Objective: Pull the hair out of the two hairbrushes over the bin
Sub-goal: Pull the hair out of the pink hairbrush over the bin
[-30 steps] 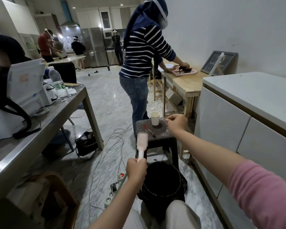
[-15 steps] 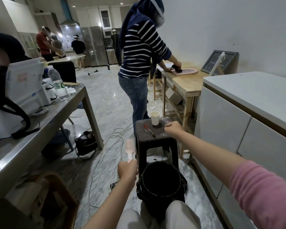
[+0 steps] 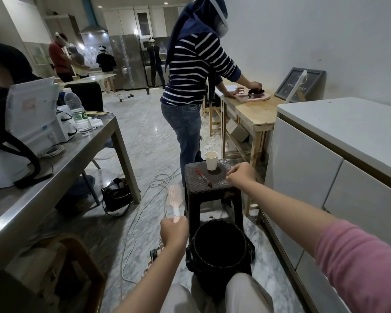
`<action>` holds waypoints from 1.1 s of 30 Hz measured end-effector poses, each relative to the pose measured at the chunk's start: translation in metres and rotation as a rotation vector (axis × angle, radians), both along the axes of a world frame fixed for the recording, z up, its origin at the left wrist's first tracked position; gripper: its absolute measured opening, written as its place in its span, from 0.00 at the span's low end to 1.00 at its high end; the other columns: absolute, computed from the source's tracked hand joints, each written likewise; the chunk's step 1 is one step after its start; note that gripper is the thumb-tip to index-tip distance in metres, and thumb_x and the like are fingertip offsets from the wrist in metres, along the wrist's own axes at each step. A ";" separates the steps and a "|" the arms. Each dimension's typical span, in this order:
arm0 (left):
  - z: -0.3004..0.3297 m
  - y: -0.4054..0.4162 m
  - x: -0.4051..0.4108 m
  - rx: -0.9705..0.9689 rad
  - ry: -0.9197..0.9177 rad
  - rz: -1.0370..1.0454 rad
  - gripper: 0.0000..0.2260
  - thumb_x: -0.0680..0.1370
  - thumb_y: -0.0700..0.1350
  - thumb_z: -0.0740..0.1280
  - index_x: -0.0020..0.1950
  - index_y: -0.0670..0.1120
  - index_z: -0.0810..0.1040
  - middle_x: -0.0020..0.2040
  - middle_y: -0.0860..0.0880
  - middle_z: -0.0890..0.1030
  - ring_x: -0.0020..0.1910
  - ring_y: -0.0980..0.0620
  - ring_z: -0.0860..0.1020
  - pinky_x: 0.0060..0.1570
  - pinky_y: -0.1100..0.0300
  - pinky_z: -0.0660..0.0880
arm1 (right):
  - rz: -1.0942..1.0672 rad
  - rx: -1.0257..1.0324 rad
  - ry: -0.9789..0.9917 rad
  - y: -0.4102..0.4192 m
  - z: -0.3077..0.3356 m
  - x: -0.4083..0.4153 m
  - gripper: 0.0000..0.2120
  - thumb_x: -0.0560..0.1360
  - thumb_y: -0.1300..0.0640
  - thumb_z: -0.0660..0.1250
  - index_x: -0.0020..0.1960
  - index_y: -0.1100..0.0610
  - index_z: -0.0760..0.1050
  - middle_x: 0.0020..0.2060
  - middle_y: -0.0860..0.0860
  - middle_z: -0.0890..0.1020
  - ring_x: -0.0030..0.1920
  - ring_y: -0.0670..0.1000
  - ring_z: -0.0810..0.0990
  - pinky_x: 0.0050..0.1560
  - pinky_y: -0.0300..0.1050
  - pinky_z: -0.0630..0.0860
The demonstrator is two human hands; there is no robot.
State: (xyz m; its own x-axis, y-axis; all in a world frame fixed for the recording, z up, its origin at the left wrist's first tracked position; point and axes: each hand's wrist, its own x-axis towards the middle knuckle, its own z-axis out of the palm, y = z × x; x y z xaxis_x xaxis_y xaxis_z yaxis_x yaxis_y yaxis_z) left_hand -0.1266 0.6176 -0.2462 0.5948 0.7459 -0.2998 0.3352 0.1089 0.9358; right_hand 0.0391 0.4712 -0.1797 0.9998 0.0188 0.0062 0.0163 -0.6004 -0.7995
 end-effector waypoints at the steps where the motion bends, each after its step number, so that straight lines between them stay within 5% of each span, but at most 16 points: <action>1: 0.000 -0.001 0.000 0.010 0.003 -0.008 0.04 0.65 0.41 0.61 0.36 0.40 0.72 0.32 0.42 0.74 0.30 0.45 0.69 0.33 0.55 0.66 | 0.023 -0.025 -0.007 0.000 0.000 0.000 0.05 0.69 0.66 0.71 0.39 0.58 0.84 0.45 0.54 0.86 0.53 0.51 0.82 0.55 0.45 0.78; 8: -0.002 0.000 -0.002 0.026 0.006 -0.004 0.09 0.71 0.40 0.64 0.46 0.35 0.76 0.35 0.41 0.79 0.28 0.45 0.73 0.32 0.57 0.70 | 0.057 -0.148 -0.154 -0.004 0.005 -0.007 0.08 0.68 0.59 0.74 0.36 0.54 0.74 0.41 0.53 0.82 0.44 0.51 0.80 0.44 0.47 0.78; 13: -0.002 -0.002 -0.002 0.012 -0.008 -0.015 0.10 0.70 0.41 0.64 0.47 0.36 0.76 0.37 0.41 0.79 0.30 0.45 0.73 0.32 0.57 0.68 | 0.189 -0.174 -0.163 -0.003 0.006 -0.006 0.18 0.65 0.67 0.68 0.53 0.56 0.80 0.56 0.56 0.77 0.56 0.56 0.78 0.53 0.47 0.77; 19: 0.001 -0.006 -0.006 0.010 -0.008 -0.064 0.11 0.70 0.41 0.64 0.47 0.35 0.76 0.38 0.41 0.79 0.31 0.46 0.73 0.29 0.60 0.65 | 0.119 -0.113 -0.264 0.004 0.010 -0.014 0.04 0.70 0.58 0.72 0.41 0.59 0.81 0.40 0.52 0.83 0.44 0.52 0.80 0.45 0.47 0.78; 23: 0.007 -0.014 -0.007 0.049 -0.026 -0.109 0.12 0.69 0.44 0.65 0.48 0.38 0.76 0.43 0.38 0.82 0.33 0.45 0.74 0.31 0.58 0.67 | 0.240 0.016 -0.192 0.018 0.011 -0.022 0.18 0.68 0.45 0.74 0.47 0.59 0.79 0.43 0.53 0.83 0.45 0.51 0.82 0.46 0.47 0.80; 26: 0.017 -0.023 -0.011 0.103 -0.055 -0.169 0.05 0.71 0.42 0.65 0.44 0.44 0.71 0.44 0.38 0.82 0.34 0.44 0.75 0.34 0.55 0.70 | 0.460 0.085 -0.033 0.029 0.013 -0.032 0.46 0.56 0.34 0.77 0.67 0.56 0.70 0.60 0.55 0.78 0.59 0.52 0.78 0.60 0.50 0.78; 28: 0.022 -0.028 -0.012 0.176 -0.088 -0.233 0.05 0.70 0.44 0.65 0.42 0.46 0.70 0.43 0.39 0.82 0.33 0.44 0.75 0.35 0.51 0.73 | 0.548 0.009 -0.012 0.037 0.013 -0.035 0.59 0.52 0.36 0.79 0.75 0.56 0.59 0.70 0.56 0.68 0.70 0.54 0.68 0.70 0.52 0.68; 30: 0.028 -0.033 -0.015 0.249 -0.118 -0.289 0.06 0.69 0.46 0.65 0.41 0.47 0.70 0.41 0.40 0.81 0.33 0.45 0.75 0.36 0.49 0.75 | 0.581 -0.041 -0.033 0.041 0.013 -0.035 0.59 0.54 0.43 0.82 0.76 0.59 0.55 0.72 0.56 0.63 0.73 0.55 0.62 0.73 0.51 0.63; 33: 0.034 -0.035 -0.018 0.305 -0.161 -0.324 0.06 0.73 0.43 0.66 0.41 0.47 0.69 0.36 0.45 0.77 0.31 0.47 0.74 0.33 0.52 0.72 | 0.544 0.004 -0.067 0.040 0.017 -0.028 0.55 0.53 0.46 0.83 0.73 0.59 0.62 0.69 0.56 0.68 0.70 0.55 0.68 0.70 0.50 0.67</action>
